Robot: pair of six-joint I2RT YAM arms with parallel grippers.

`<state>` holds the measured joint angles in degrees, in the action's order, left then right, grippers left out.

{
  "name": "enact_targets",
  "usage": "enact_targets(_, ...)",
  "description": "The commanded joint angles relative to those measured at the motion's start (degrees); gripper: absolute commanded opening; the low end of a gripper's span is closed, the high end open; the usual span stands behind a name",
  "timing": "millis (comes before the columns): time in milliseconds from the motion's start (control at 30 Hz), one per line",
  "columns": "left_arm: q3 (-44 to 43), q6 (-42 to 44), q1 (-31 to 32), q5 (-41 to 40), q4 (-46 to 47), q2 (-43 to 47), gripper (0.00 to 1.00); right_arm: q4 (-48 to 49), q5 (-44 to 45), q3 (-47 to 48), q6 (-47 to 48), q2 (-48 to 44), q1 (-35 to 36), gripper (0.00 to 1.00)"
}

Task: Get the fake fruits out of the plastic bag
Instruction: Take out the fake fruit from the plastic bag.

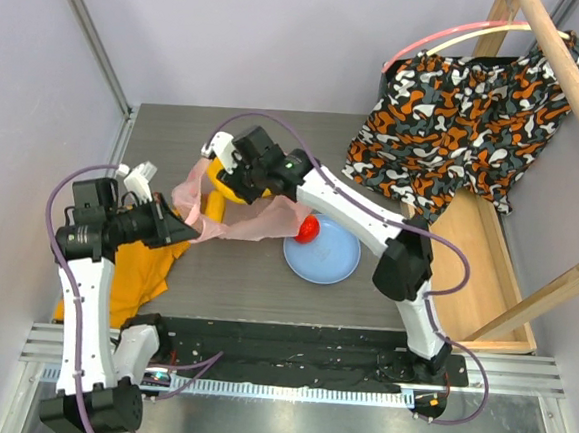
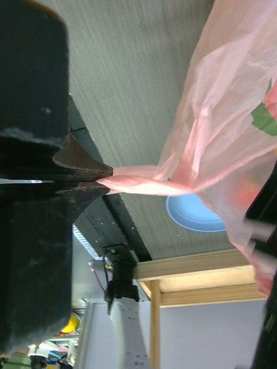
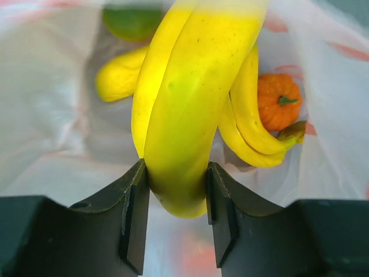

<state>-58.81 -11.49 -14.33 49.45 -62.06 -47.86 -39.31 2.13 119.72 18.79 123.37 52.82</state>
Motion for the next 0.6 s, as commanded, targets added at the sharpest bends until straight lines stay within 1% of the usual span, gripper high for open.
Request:
enact_targets(0,-4.11,-3.37,0.09,-0.06,8.62,-4.69,0.0,-6.64,-7.31,5.34,-0.33,-6.83,0.44,0.08)
enact_targets(67,-4.91,-3.72,0.09,0.03,10.03,-6.98,0.0,-11.21,-9.42,7.44,-0.24,-6.83,0.44,0.08)
enact_targets(100,-5.61,-3.98,0.09,0.12,10.64,-7.6,0.0,-12.97,-12.04,8.07,0.19,-6.65,0.44,0.09)
enact_targets(133,-5.88,-4.5,0.09,-0.14,12.21,-8.56,0.0,-16.38,-12.85,8.68,0.2,-6.57,0.44,0.09)
enact_targets(167,-6.23,-5.99,0.09,-0.93,13.36,-9.0,0.0,-17.46,-13.9,8.25,0.46,-7.52,0.36,0.09)
enact_targets(233,-6.5,-7.66,0.09,-1.98,16.69,-9.8,0.0,-19.82,-19.07,5.45,3.87,-9.54,0.36,0.1)
enact_targets(267,-6.41,-8.98,0.09,-4.51,18.02,-10.67,0.0,-20.8,-20.49,2.74,5.63,-10.68,0.44,0.1)
enact_targets(300,-6.23,-11.78,0.09,-5.41,19.16,-11.03,0.0,-21.5,-21.2,1.14,7.65,-12.87,0.44,0.1)
enact_targets(367,-5.88,-13.56,0.09,-5.6,21.89,-12.43,0.0,-23.79,-23.48,-2.11,10.2,-15.43,0.18,0.1)
enact_targets(400,-5.79,-13.91,0.09,-4.98,22.24,-12.79,0.0,-24.49,-24.97,-3.17,11.44,-18.4,0.01,0.1)
enact_targets(500,-5.71,-13.48,0.09,-5.07,22.25,-13.58,0.0,-23.45,-28.67,-8.0,14.78,-24.29,-0.7,0.1)
enact_targets(533,-5.62,-13.48,0.09,-5.07,22.16,-13.67,0.0,-20.92,-28.41,-9.93,15.48,-28.67,-0.7,0.1)
enact_targets(567,-5.53,-13.74,0.09,-5.15,22.16,-13.67,0.0,-20.29,-28.15,-13.34,16.1,-30.98,-0.79,0.1)
